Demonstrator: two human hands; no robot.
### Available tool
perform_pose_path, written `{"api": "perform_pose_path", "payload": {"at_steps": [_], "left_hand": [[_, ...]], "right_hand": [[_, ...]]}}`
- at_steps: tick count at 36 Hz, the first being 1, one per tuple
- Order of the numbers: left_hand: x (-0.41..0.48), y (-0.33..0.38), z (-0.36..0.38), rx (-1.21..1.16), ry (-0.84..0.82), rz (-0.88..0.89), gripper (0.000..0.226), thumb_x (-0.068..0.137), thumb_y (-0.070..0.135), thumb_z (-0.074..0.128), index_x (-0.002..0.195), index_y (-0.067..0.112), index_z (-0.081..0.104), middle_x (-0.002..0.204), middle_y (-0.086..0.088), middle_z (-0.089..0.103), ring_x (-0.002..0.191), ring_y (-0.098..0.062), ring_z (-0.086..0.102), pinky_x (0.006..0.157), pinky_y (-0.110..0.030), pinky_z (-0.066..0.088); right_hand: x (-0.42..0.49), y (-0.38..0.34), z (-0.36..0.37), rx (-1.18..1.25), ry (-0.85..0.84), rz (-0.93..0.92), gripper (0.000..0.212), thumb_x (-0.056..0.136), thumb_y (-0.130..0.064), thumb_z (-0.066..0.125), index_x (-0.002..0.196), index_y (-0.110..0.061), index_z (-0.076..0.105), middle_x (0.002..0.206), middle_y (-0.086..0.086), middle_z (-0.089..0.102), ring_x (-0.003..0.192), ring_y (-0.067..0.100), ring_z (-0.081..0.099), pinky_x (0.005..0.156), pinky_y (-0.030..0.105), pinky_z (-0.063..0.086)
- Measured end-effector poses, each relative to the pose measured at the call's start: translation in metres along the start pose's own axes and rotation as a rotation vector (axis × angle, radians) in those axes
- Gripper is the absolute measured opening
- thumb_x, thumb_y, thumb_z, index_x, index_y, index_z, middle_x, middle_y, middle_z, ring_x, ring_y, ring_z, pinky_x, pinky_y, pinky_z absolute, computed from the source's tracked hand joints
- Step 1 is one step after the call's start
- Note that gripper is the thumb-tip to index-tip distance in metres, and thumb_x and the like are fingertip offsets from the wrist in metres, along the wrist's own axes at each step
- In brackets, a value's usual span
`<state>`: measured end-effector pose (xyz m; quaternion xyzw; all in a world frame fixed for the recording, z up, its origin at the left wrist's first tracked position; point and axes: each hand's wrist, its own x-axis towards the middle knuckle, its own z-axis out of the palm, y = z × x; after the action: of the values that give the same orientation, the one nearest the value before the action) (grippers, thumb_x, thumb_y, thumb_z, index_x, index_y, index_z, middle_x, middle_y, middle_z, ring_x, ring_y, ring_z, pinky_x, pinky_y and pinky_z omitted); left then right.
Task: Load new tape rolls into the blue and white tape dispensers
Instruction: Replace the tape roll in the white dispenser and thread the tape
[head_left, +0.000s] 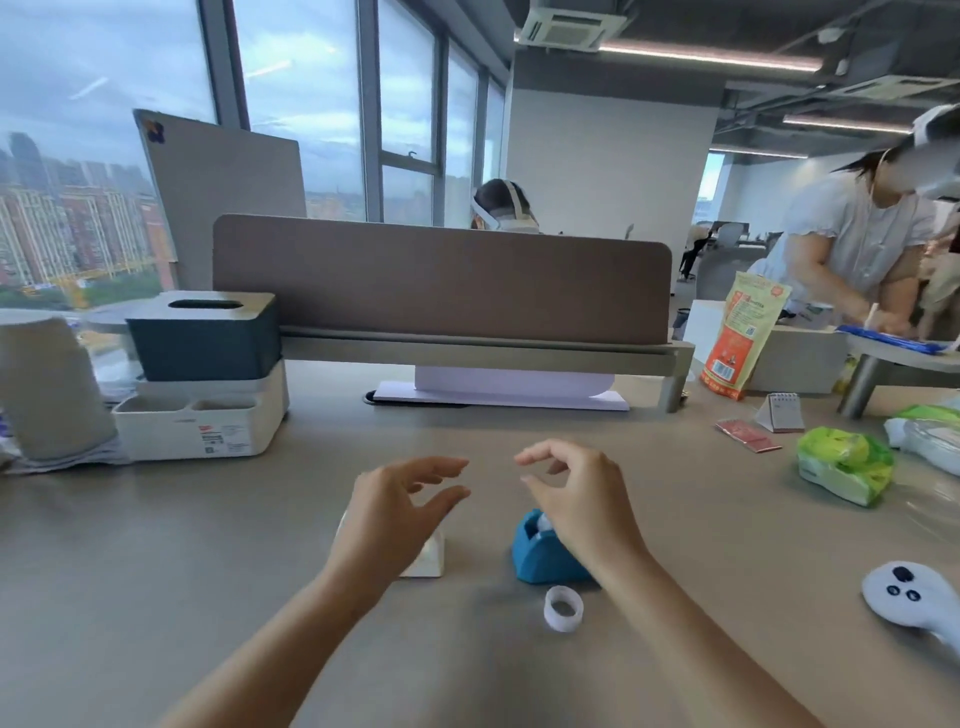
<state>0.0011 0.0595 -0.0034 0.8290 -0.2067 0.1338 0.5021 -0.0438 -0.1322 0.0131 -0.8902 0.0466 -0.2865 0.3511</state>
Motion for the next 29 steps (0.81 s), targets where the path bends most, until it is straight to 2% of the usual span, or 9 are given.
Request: {"api": "perform_pose_path", "payload": {"at_steps": [5,11,14,15,18,20,24,27,29], "left_hand": [[-0.007,-0.028,-0.041,0.002,0.077,-0.049,0.024,0.079,0.029,0.078,0.101,0.037,0.076,0.090,0.023,0.076,0.090,0.004,0.067,0.087,-0.019,0.052],[-0.020,-0.060,-0.058,0.049,0.108,-0.121,0.024,0.079,0.033,0.077,0.101,0.044,0.073,0.102,0.017,0.073,0.098,-0.007,0.064,0.087,-0.029,0.052],[-0.025,-0.070,-0.058,0.076,0.121,-0.096,0.023,0.079,0.037,0.076,0.100,0.045,0.073,0.099,0.021,0.073,0.094,-0.005,0.066,0.087,-0.031,0.055],[-0.026,-0.073,-0.057,0.061,0.128,-0.099,0.024,0.078,0.037,0.076,0.101,0.044,0.072,0.100,0.022,0.073,0.094,-0.005,0.067,0.087,-0.029,0.055],[-0.027,-0.082,-0.054,-0.028,0.146,-0.137,0.030,0.076,0.037,0.079,0.105,0.040,0.073,0.102,0.018,0.073,0.096,-0.003,0.068,0.086,-0.024,0.054],[-0.027,-0.086,-0.052,-0.116,0.150,-0.177,0.027,0.074,0.032,0.081,0.101,0.037,0.075,0.096,0.012,0.077,0.093,-0.004,0.072,0.082,-0.023,0.055],[-0.027,-0.087,-0.050,-0.234,0.132,-0.223,0.014,0.076,0.018,0.081,0.088,0.023,0.076,0.084,0.007,0.081,0.083,-0.007,0.076,0.069,-0.020,0.060],[-0.027,-0.088,-0.051,-0.216,0.140,-0.218,0.010,0.075,0.021,0.082,0.083,0.023,0.078,0.086,0.006,0.080,0.082,-0.006,0.076,0.072,-0.025,0.061],[-0.027,-0.089,-0.051,-0.205,0.150,-0.204,0.007,0.074,0.020,0.083,0.079,0.022,0.079,0.089,0.010,0.080,0.082,-0.005,0.076,0.075,-0.026,0.061]], "right_hand": [[-0.005,-0.024,0.043,0.070,-0.091,-0.062,0.016,0.080,-0.013,0.072,0.090,-0.026,0.074,0.095,-0.011,0.071,0.084,0.010,0.058,0.078,0.024,0.049],[-0.014,-0.032,0.085,0.111,-0.197,-0.091,0.016,0.078,-0.015,0.073,0.090,-0.026,0.073,0.098,-0.010,0.071,0.099,0.010,0.062,0.090,0.026,0.049],[-0.018,-0.031,0.096,0.111,-0.241,-0.096,0.016,0.078,-0.017,0.075,0.091,-0.027,0.073,0.109,-0.013,0.070,0.106,0.009,0.060,0.088,0.006,0.039],[-0.019,-0.029,0.099,0.112,-0.247,-0.100,0.017,0.078,-0.018,0.076,0.092,-0.027,0.073,0.112,-0.014,0.069,0.108,0.008,0.059,0.088,0.003,0.036],[-0.023,-0.021,0.106,0.142,-0.247,-0.096,0.019,0.076,-0.021,0.079,0.092,-0.029,0.072,0.115,-0.018,0.067,0.111,0.006,0.060,0.093,0.012,0.041],[-0.024,-0.017,0.109,0.172,-0.250,-0.077,0.020,0.074,-0.023,0.082,0.092,-0.029,0.073,0.114,-0.020,0.067,0.109,0.001,0.061,0.093,0.013,0.043],[-0.026,-0.013,0.113,0.271,-0.246,-0.016,0.022,0.071,-0.026,0.085,0.090,-0.029,0.075,0.113,-0.022,0.067,0.108,-0.012,0.058,0.087,0.003,0.040],[-0.027,-0.011,0.115,0.305,-0.240,0.004,0.020,0.071,-0.026,0.085,0.089,-0.030,0.076,0.113,-0.022,0.067,0.107,-0.015,0.058,0.088,0.006,0.042],[-0.027,-0.010,0.117,0.316,-0.237,-0.010,0.020,0.072,-0.022,0.085,0.089,-0.028,0.077,0.116,-0.019,0.068,0.107,-0.017,0.056,0.087,0.003,0.040]]}}
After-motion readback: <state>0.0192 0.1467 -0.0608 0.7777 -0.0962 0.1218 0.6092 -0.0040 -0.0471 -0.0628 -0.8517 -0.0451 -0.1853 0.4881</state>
